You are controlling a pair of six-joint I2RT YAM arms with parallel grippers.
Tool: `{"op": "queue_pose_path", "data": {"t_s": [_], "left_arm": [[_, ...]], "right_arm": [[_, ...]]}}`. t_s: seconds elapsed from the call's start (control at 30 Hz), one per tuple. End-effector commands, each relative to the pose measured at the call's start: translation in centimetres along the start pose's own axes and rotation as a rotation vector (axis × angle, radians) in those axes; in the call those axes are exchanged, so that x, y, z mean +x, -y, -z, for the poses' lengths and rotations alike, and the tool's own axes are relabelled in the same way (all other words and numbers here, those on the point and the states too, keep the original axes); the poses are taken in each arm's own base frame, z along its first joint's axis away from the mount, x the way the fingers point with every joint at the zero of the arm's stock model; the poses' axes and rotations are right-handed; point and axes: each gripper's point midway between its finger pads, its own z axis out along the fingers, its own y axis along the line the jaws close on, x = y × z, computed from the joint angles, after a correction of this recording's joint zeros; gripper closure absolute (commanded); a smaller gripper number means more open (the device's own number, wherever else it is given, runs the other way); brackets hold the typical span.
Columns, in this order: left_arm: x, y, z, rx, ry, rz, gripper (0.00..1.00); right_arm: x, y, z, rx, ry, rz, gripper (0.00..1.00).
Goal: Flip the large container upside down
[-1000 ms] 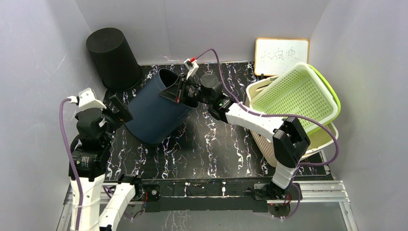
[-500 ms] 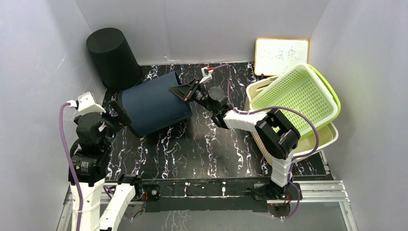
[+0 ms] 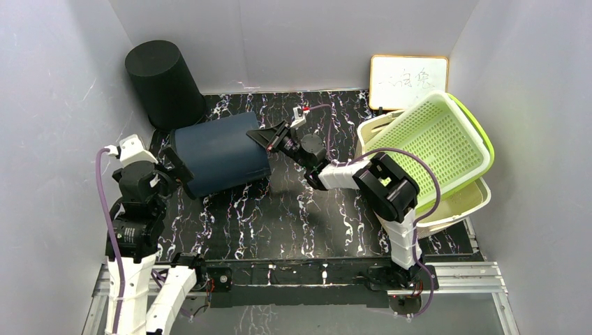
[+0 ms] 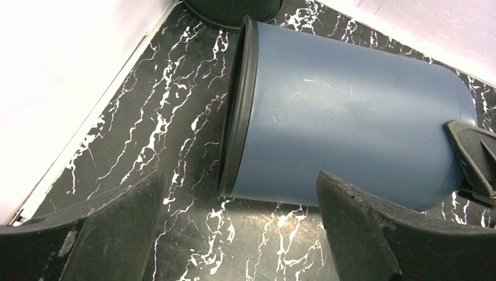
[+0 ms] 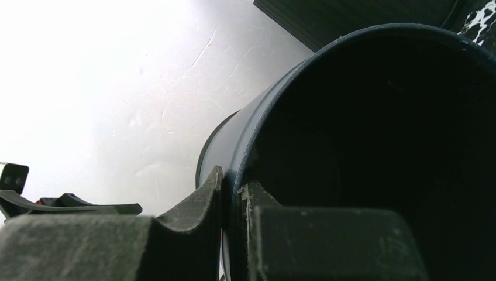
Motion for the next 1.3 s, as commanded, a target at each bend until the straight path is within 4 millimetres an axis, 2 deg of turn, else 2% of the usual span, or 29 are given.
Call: {"op": "queue_pose_path", "data": {"t_s": [0.0,0.17,0.33,0.5,0.63,0.93,1.1,1.27], "left_arm": [[0.3,-0.9,-1.6,-0.075,0.009,-0.001,0.01],[0.6,-0.2,-2.9,-0.059,0.054,0.099,0.02],[-1.8,0.7,-4.2,-0.040,0.178,0.162,0.02],[-2.5,2.1,-6.2,-0.006,0.210,0.202,0.02],[-1.3,3.4,-7.6,0.047,0.195,0.251,0.02],[1.8,3.7,-9.9,0.053,0.152,0.266,0.02],[1.9,5.5,-10.8,0.141,0.155,0.298,0.02],[0.7,8.2,-11.1,0.258,0.158,0.359,0.02]], "right_arm": [[4.9,5.6,1.9,0.125,-0.158,0.036,1.00],[4.9,7.3,3.2,0.157,-0.167,0.010,1.00],[4.6,8.6,4.8,0.171,-0.173,-0.021,1.00],[4.7,9.1,5.3,0.171,-0.198,-0.024,1.00],[4.6,9.7,5.9,0.177,-0.209,-0.033,1.00],[4.0,10.8,7.3,0.193,-0.217,-0.044,1.00],[4.4,11.2,7.6,0.200,-0.241,-0.054,0.99],[5.1,11.8,7.6,0.214,-0.281,-0.062,0.91]]}}
